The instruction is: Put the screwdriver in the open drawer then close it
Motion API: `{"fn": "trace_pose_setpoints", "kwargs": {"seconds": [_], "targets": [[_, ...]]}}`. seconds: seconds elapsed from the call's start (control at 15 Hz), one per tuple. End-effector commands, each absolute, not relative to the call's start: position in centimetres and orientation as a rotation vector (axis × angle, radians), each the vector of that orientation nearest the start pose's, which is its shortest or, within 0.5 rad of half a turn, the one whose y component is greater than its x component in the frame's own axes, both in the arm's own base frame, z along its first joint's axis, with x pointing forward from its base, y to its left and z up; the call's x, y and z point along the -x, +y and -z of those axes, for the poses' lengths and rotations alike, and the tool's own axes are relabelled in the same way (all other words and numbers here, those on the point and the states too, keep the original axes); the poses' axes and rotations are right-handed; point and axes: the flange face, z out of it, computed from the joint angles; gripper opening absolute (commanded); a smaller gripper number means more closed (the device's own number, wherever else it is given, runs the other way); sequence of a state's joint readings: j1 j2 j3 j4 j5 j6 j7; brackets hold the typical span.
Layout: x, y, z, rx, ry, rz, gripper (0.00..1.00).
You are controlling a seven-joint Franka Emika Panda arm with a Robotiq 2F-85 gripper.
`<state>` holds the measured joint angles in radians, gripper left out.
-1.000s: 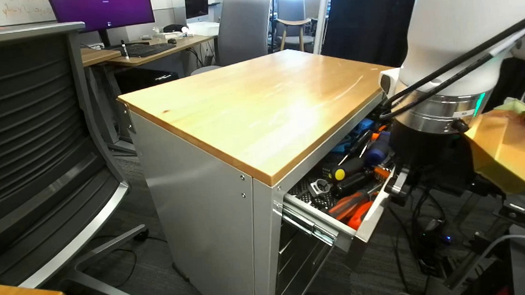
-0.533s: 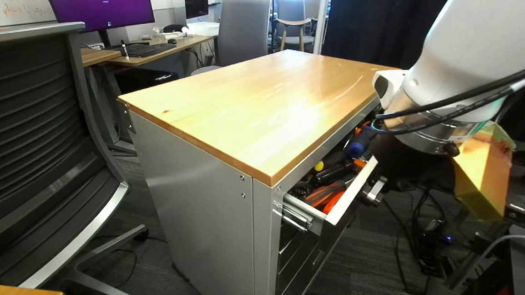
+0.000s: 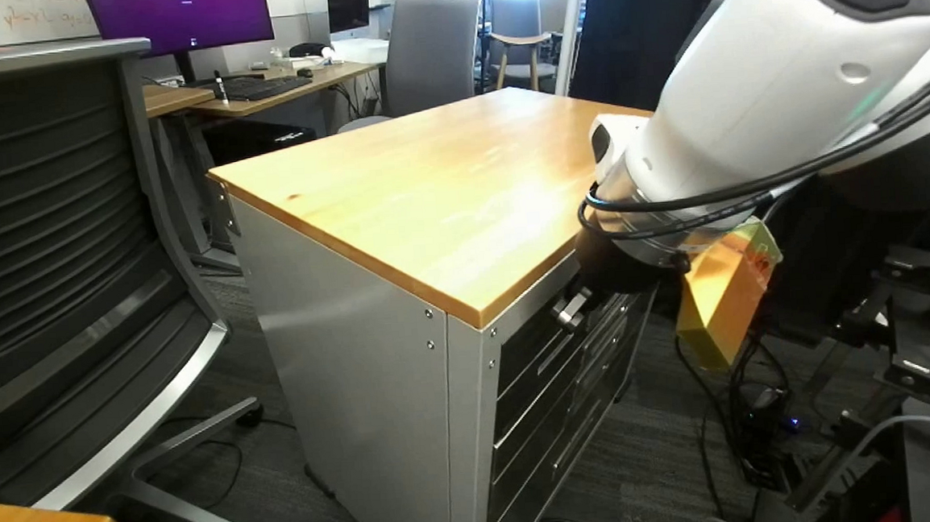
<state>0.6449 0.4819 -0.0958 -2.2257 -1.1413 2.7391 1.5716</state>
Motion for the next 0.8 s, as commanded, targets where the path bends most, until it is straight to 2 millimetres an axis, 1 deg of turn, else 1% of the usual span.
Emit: {"fn": "trace_pose_setpoints", "kwargs": {"seconds": [0.0,0.07,0.13,0.2,0.27,0.33,0.4,0.6,0.67,0.73], "targets": [[-43.7,31.6,-15.2,3.248,-0.089,0.834,0.0],[-42.8,31.5,-15.2,3.251,-0.093,0.814,0.26],[-41.8,31.1,-15.9,3.25,-0.091,0.765,0.27],[-41.0,30.7,-17.0,3.24,-0.079,0.747,0.34],[-41.2,30.1,-18.3,3.254,-0.064,0.746,0.41],[-40.5,29.6,-19.7,3.255,-0.055,0.725,0.5],[-39.8,29.2,-21.4,3.24,-0.058,0.679,0.56],[-38.8,28.9,-24.6,3.231,-0.029,0.547,0.79],[-38.4,28.7,-25.3,3.24,-0.029,0.492,0.87],[-38.2,29.0,-26.3,3.243,-0.033,0.452,0.94]]}}
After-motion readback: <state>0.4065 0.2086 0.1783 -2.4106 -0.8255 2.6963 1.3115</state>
